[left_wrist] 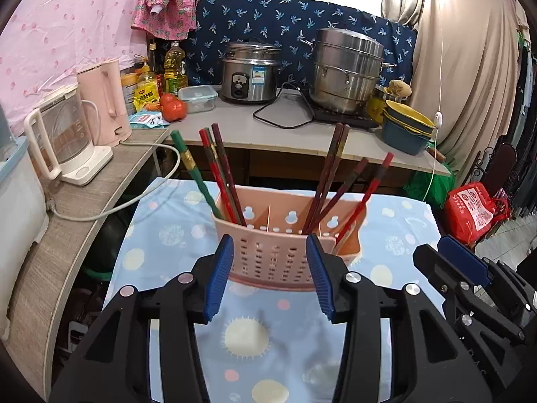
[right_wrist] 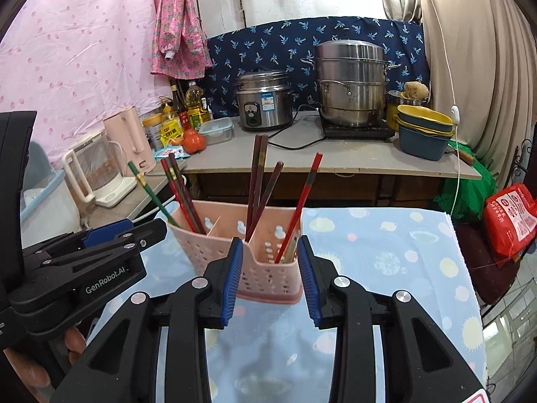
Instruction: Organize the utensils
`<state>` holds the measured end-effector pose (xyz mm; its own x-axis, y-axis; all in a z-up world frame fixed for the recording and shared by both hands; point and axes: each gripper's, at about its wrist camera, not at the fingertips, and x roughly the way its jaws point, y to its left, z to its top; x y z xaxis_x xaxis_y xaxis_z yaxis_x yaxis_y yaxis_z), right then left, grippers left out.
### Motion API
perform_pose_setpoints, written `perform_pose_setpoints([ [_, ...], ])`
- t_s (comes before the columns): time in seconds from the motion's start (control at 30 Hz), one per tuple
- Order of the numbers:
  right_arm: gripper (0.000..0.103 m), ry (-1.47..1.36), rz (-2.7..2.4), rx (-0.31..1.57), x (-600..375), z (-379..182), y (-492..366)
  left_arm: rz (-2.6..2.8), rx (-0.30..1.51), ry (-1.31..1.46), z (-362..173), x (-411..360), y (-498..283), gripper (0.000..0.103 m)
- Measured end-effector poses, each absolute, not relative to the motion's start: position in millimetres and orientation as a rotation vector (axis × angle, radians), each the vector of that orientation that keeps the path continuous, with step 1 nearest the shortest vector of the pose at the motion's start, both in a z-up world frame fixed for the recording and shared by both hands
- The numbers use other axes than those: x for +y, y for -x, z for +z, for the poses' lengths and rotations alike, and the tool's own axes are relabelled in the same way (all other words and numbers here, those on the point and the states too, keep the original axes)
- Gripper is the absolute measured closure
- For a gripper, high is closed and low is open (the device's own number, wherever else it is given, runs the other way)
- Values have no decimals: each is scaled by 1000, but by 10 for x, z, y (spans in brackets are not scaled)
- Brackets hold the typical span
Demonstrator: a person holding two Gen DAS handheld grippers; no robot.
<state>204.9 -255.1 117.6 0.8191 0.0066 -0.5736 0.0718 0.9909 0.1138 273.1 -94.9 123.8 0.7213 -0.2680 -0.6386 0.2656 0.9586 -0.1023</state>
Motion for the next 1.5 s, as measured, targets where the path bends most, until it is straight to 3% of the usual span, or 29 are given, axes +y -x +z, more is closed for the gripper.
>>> perform_pose_setpoints([
  [0.1,66,-134,-40,615,-2524,1156,-1923,-290,709,1,1211,-919,-2596,51],
  [0.17,65,-131,-44,619,-2500,1142,-1841,-289,708,0,1190,-907,-2511,50],
  [0.33,51,-132,-65,619,-2452,1114,-1626,-284,718,-10,1106,-889,-2287,42],
  [0.9,45,-127,-136,691,-2367,799,-1078,-251,785,-22,720,-796,-1805,25],
  [1.03,35,-124,-159,686,-2372,761,-987,-235,786,-27,665,-780,-1723,22],
  [1.17,19,-141,-170,677,-2414,718,-903,-215,790,-22,618,-747,-1659,16],
  [1.37,16,-153,-171,682,-2456,658,-837,-207,793,-51,555,-759,-1585,10],
  [1.43,5,-150,-184,675,-2463,642,-803,-195,795,-54,541,-753,-1570,10],
  [1.5,7,-157,-186,673,-2477,628,-780,-203,799,-50,535,-750,-1562,8],
])
